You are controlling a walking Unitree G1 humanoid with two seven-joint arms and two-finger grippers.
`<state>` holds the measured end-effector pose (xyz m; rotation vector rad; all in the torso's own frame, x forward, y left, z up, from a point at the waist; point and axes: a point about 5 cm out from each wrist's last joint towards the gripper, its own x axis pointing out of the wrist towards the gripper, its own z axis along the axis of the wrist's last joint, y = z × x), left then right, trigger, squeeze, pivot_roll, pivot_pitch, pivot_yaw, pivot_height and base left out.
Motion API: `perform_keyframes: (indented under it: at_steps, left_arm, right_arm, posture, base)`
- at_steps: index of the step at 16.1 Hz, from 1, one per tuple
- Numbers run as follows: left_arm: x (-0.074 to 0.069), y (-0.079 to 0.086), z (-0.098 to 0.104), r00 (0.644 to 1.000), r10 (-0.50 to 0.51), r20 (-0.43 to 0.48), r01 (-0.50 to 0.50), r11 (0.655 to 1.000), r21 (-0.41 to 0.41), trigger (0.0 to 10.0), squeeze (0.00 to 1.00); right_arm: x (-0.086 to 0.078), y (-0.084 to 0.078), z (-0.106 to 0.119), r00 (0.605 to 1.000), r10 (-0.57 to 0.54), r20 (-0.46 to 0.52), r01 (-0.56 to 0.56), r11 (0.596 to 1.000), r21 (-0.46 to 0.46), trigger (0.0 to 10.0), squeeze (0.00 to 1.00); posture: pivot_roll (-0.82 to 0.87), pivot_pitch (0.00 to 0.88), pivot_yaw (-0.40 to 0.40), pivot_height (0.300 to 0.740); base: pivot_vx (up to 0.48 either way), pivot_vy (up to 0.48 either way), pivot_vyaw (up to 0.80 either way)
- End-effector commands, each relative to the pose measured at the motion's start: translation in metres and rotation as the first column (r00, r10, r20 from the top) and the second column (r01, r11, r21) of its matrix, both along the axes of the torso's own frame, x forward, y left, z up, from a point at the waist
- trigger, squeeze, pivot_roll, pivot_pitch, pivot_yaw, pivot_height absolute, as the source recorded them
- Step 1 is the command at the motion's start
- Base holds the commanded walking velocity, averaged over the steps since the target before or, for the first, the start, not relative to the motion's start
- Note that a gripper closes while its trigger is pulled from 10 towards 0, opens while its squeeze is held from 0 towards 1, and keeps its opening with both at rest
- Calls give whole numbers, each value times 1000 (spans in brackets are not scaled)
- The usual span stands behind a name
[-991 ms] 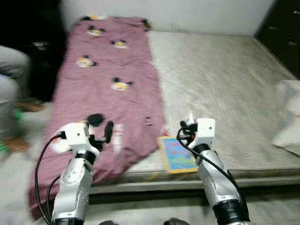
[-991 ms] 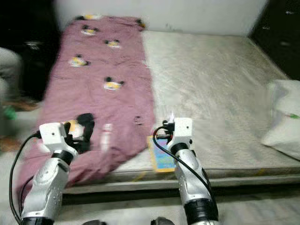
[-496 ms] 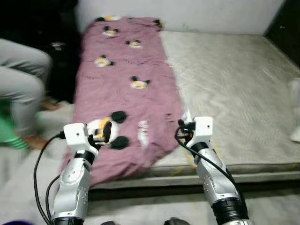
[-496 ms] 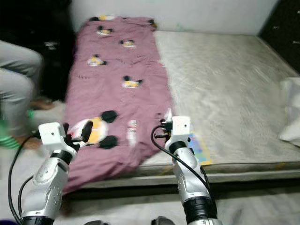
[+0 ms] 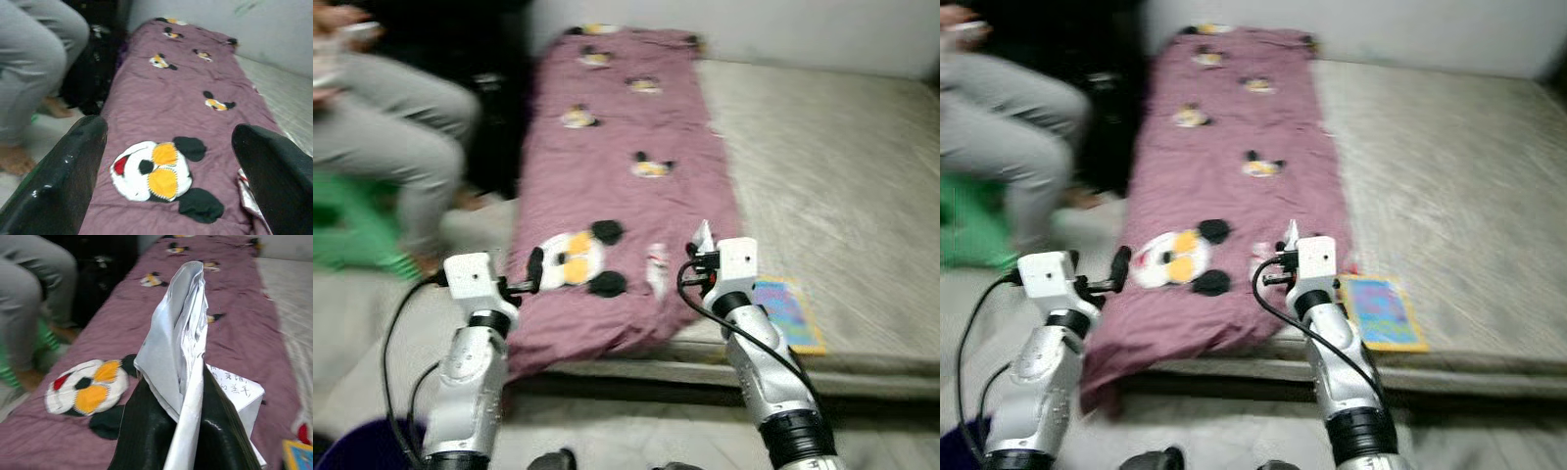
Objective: Clean up the room
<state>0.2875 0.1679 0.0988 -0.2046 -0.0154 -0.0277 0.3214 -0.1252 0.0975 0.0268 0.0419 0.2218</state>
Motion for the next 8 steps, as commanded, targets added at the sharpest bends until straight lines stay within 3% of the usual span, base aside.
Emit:
perform_keyframes:
  at_steps: [1, 8]
  left_arm:
    - [0, -2, -2, 1000, -2, -11, 2, 1000, 16, 10000, 0]
    - [1, 3, 0, 999, 34, -1, -34, 999, 33, 10000, 0]
  right_arm:
    - [1, -1, 4, 1000, 3, 20, -3, 1000, -10, 10000, 0]
    - [2, 5, 11, 998, 36, 53, -34, 999, -33, 10000, 0]
  posture:
    - [-31, 131, -57, 740]
    - [-34, 133, -59, 740]
  base:
    - [0, 0, 800]
    - [0, 0, 800]
